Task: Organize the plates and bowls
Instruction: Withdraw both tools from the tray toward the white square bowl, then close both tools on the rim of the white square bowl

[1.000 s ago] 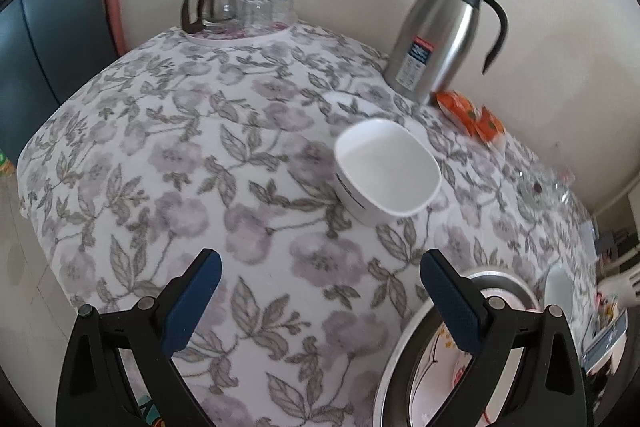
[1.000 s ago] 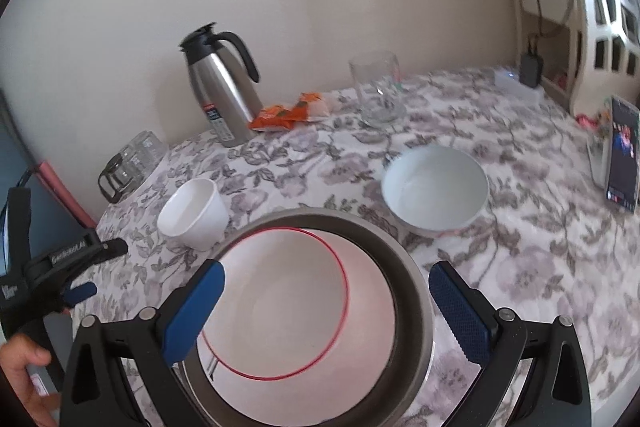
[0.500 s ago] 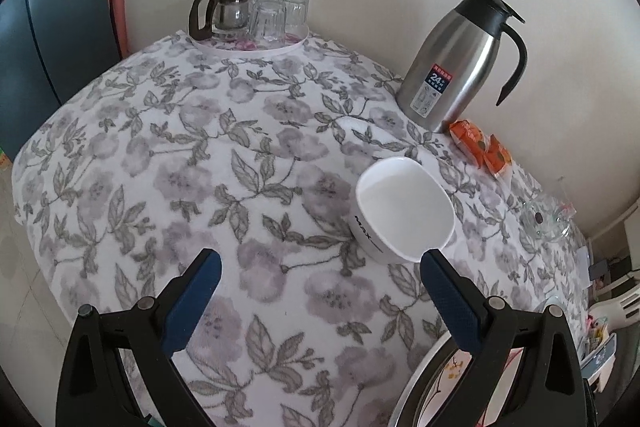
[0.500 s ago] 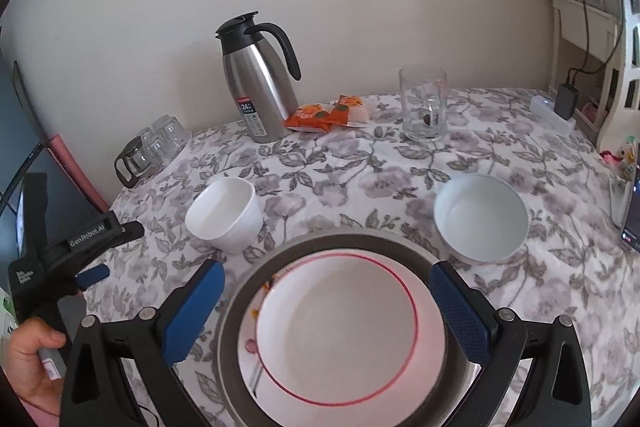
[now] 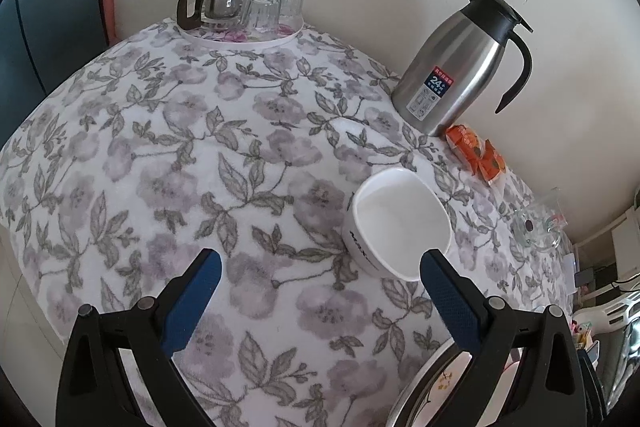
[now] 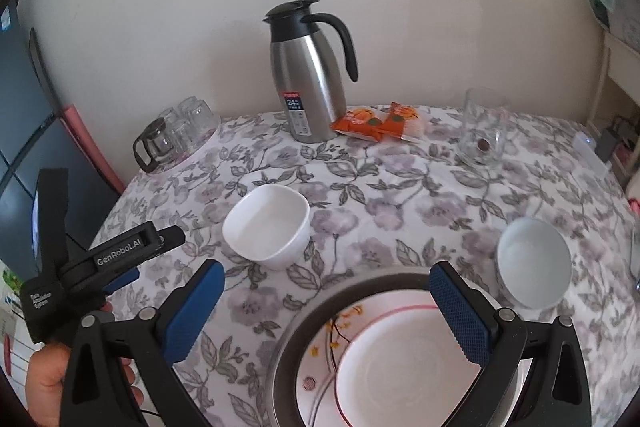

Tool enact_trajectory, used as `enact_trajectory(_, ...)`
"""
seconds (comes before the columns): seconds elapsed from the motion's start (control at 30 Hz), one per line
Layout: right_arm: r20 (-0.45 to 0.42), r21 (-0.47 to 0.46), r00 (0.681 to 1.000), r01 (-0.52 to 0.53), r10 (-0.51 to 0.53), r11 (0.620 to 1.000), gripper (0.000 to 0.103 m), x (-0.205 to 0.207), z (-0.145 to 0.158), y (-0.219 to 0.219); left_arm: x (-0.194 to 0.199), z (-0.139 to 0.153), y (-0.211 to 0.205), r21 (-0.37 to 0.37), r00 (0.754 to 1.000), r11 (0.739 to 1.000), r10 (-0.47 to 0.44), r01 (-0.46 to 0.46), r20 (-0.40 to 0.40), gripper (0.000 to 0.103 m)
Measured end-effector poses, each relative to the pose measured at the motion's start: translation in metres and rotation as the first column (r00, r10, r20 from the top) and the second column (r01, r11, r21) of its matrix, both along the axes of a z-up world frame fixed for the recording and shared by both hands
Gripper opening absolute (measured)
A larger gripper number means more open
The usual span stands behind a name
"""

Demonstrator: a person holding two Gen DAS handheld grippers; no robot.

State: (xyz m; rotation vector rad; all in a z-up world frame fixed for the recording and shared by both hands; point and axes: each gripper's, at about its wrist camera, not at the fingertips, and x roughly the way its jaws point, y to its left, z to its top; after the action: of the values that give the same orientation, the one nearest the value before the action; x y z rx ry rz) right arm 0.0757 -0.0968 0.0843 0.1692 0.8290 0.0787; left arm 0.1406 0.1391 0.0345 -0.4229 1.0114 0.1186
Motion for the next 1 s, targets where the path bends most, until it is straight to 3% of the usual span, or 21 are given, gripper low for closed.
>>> enact_trajectory(0.27, -0.086, -0.015, 0.996, 0.009, -0.010, 1.000, 0.100, 0.040, -0.016, 0.015, 0.020, -0.014, 0.006, -0.020, 0.999, 1.000, 0.001, -0.002, -0.044, 0.100)
enact_trajectory(0.43, -0.133, -0.016, 0.991, 0.020, -0.022, 1.000, 0.088, 0.060, -0.029, 0.021, 0.033, -0.030, 0.003, -0.043, 0.997, 0.999, -0.019, 0.016, -0.070, 0.100)
enact_trajectory(0.73, -0.201, -0.037, 0.979, 0.039, -0.045, 0.999, 0.078, 0.088, -0.051, 0.032, 0.053, -0.041, 0.004, -0.081, 0.998, 0.996, -0.028, 0.023, -0.059, 0.098)
enact_trajectory(0.87, -0.228, -0.028, 0.973, 0.040, -0.046, 0.999, 0.073, 0.100, -0.064, 0.037, 0.063, -0.050, 0.005, -0.098, 0.997, 0.995, -0.033, 0.027, -0.065, 0.087)
enact_trajectory(1.0, -0.250, -0.041, 0.967, 0.034, -0.044, 0.999, 0.068, 0.109, -0.076, 0.044, 0.072, -0.058, 0.002, -0.100, 0.996, 0.994, -0.048, 0.041, -0.070, 0.085)
